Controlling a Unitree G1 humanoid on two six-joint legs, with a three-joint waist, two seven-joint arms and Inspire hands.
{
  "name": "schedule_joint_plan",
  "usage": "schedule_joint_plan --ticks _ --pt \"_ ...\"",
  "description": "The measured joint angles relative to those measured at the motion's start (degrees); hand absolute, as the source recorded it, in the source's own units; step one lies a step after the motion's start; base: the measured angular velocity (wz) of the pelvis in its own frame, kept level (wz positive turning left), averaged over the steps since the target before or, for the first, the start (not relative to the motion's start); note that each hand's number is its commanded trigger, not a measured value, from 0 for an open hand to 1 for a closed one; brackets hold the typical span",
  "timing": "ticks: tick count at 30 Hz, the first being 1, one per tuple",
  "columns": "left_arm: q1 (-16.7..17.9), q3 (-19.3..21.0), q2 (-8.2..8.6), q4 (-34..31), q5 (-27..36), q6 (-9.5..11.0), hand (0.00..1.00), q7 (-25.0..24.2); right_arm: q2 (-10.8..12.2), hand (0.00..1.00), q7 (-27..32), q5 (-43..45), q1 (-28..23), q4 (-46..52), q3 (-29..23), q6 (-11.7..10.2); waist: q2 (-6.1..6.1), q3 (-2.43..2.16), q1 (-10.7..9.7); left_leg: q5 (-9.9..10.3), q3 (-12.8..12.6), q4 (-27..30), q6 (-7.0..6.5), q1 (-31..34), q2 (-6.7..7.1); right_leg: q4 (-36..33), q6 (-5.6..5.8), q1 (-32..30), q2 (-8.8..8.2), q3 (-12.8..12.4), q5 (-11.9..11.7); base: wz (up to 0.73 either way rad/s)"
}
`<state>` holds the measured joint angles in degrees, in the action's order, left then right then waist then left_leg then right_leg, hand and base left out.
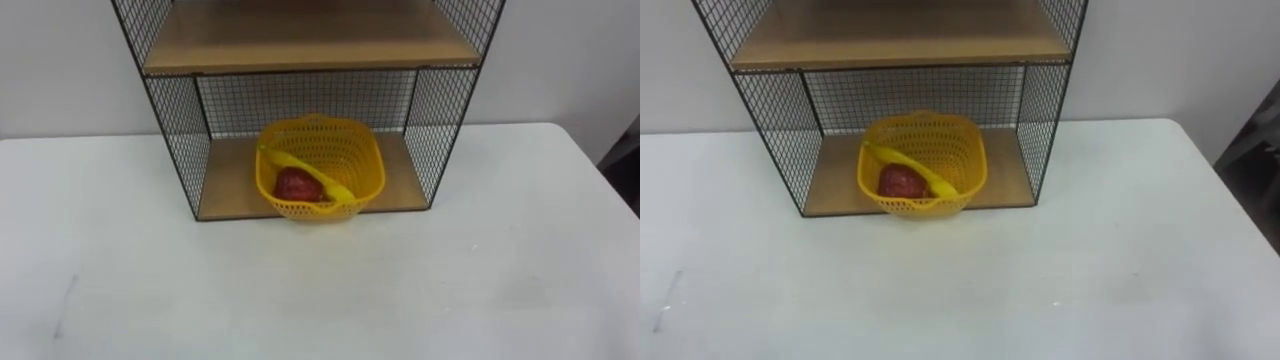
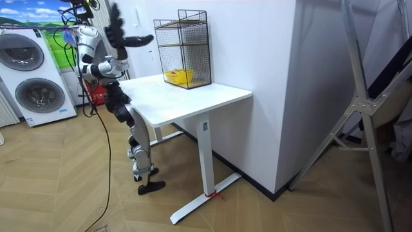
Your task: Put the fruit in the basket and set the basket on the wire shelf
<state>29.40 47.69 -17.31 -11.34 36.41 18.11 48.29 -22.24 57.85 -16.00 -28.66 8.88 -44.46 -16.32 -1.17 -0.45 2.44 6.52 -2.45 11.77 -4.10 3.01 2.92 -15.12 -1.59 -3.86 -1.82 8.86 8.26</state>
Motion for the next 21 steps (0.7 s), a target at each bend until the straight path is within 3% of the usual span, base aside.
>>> schedule_joint_plan --ticks 2,4,8,10,13,16,19,21 --pt "0.6 4.1 -2.63 3.6 6.0 0.3 0.0 2.9 -0.7 0.0 2.8 -4.3 -0.3 -0.4 -2.5 0.1 0.14 -0.12 -0.1 -0.1 -0.1 0.0 0.11 0.8 -0.03 -0.5 -0.17 -1.1 -0.14 0.2 0.2 -0.02" --pt "1.2 5.9 -6.96 13.9 13.8 0.5 0.0 5.2 -1.8 0.0 4.3 -11.6 -0.7 -5.0 -4.6 0.3 0.37 -0.07 -0.4 -0.1 -0.1 0.2 0.2 1.4 -0.13 -0.9 -0.31 -1.5 -0.2 0.5 0.6 0.12" --pt "2.2 5.0 -6.24 28.5 24.5 0.3 0.0 6.2 -2.0 0.0 3.4 -28.3 -3.3 -16.2 -4.3 1.5 1.17 -0.65 -0.4 0.3 0.0 1.0 0.14 2.8 -0.21 -0.7 -0.24 -2.3 -0.26 0.8 0.6 0.07" --pt "2.2 2.8 -5.1 35.7 29.4 0.1 0.0 6.1 -0.9 0.0 1.7 -35.4 -3.6 -24.4 -3.2 1.5 1.33 -0.74 -0.5 0.5 -0.2 1.1 0.16 3.0 -0.28 -0.5 -0.15 -2.3 -0.38 0.9 0.7 0.13" --pt "1.9 -0.8 -0.41 50.8 33.4 0.0 0.0 3.6 3.5 0.0 -3.7 -46.7 -2.8 -45.8 -0.4 1.5 1.24 -1.43 -0.5 1.4 -0.5 2.1 0.56 3.3 -0.54 -0.6 0.1 -2.0 -0.55 1.4 1.0 0.11" --pt "1.4 -4.4 2.98 60.9 33.9 -0.2 0.0 0.9 8.2 0.0 -7.0 -49.9 -2.5 -56.9 4.1 1.5 1.16 -1.42 -0.7 1.5 -0.6 1.8 0.49 2.9 -0.52 -0.6 0.19 -1.6 -0.58 1.4 1.0 0.0" --pt "-0.7 -10.1 7.24 73.9 29.3 -2.5 0.0 -4.8 12.8 0.0 -11.3 -50.3 2.7 -74.1 9.6 2.8 1.06 -1.36 -1.4 1.5 -0.8 1.7 0.49 1.7 -0.53 -0.7 0.28 -0.4 -0.6 1.3 1.1 0.0" --pt "-2.1 -12.2 8.98 78.2 23.0 -4.3 0.0 -8.7 14.0 0.0 -14.3 -48.4 5.8 -80.4 12.3 4.8 0.88 -1.35 -2.0 1.5 -0.7 1.8 0.49 1.1 -0.52 -0.6 0.33 0.3 -0.62 1.4 1.1 0.05"
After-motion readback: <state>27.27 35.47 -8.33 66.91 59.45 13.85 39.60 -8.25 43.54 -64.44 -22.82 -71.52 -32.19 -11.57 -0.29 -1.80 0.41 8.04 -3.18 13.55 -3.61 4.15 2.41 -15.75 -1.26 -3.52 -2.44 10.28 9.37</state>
